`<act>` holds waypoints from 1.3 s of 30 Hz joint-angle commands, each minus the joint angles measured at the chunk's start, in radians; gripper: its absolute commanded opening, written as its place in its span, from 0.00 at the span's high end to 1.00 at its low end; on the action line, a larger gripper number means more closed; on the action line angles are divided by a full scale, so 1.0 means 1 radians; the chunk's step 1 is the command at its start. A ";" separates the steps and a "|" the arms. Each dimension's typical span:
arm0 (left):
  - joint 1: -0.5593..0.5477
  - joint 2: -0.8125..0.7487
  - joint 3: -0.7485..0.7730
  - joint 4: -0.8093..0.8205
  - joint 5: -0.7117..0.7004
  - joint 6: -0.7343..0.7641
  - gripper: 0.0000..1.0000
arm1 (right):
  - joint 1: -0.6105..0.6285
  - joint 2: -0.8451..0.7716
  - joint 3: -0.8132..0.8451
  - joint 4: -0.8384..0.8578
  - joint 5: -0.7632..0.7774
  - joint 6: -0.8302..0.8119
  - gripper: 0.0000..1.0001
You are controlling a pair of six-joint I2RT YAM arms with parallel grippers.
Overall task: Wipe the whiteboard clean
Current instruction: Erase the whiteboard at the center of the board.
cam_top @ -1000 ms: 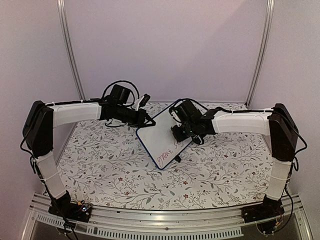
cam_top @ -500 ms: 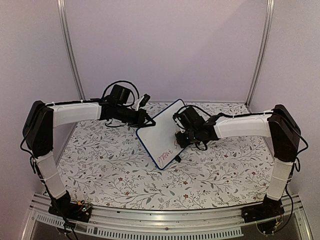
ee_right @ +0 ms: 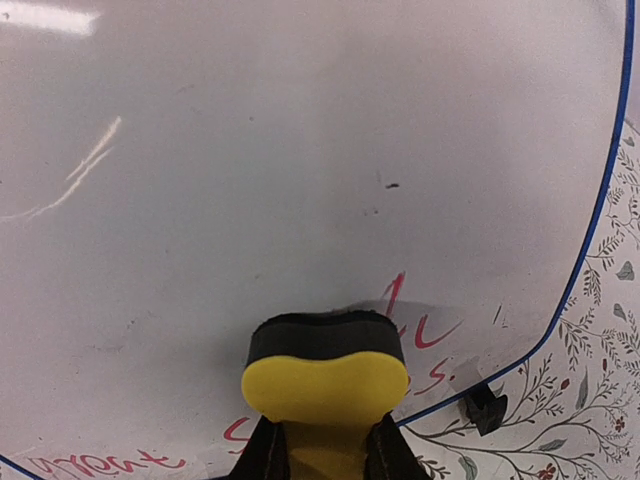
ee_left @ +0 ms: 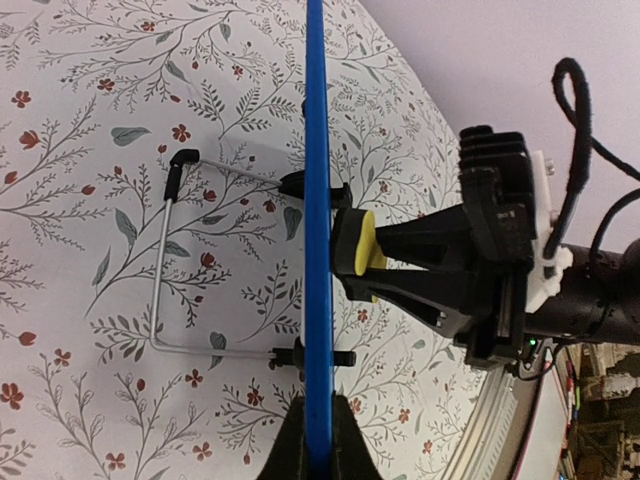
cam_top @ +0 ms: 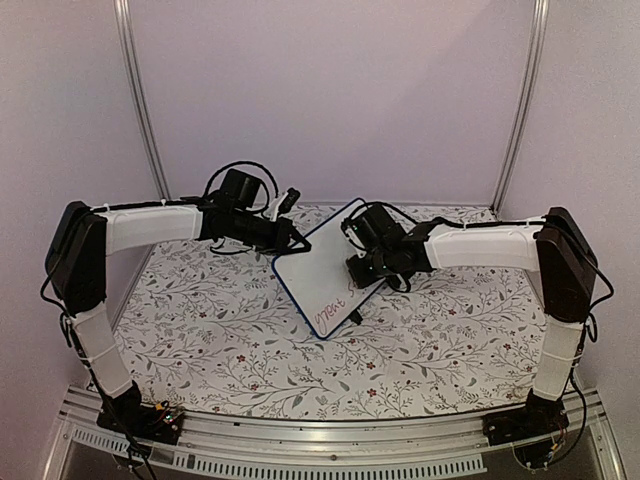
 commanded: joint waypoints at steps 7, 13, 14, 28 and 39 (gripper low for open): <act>-0.033 -0.013 0.001 -0.041 0.035 0.058 1.00 | -0.010 0.005 -0.070 0.052 -0.026 0.014 0.84; -0.033 -0.014 0.001 -0.041 0.039 0.056 1.00 | -0.009 -0.018 -0.145 0.056 -0.052 0.036 0.84; -0.032 -0.014 0.001 -0.041 0.039 0.055 1.00 | -0.008 -0.021 -0.152 0.055 -0.051 0.038 0.84; -0.033 -0.010 0.001 -0.040 0.038 0.055 1.00 | -0.009 -0.016 -0.136 0.066 -0.051 0.037 0.84; -0.033 -0.016 0.001 -0.040 0.035 0.059 1.00 | -0.009 0.042 0.039 0.059 -0.052 -0.013 0.84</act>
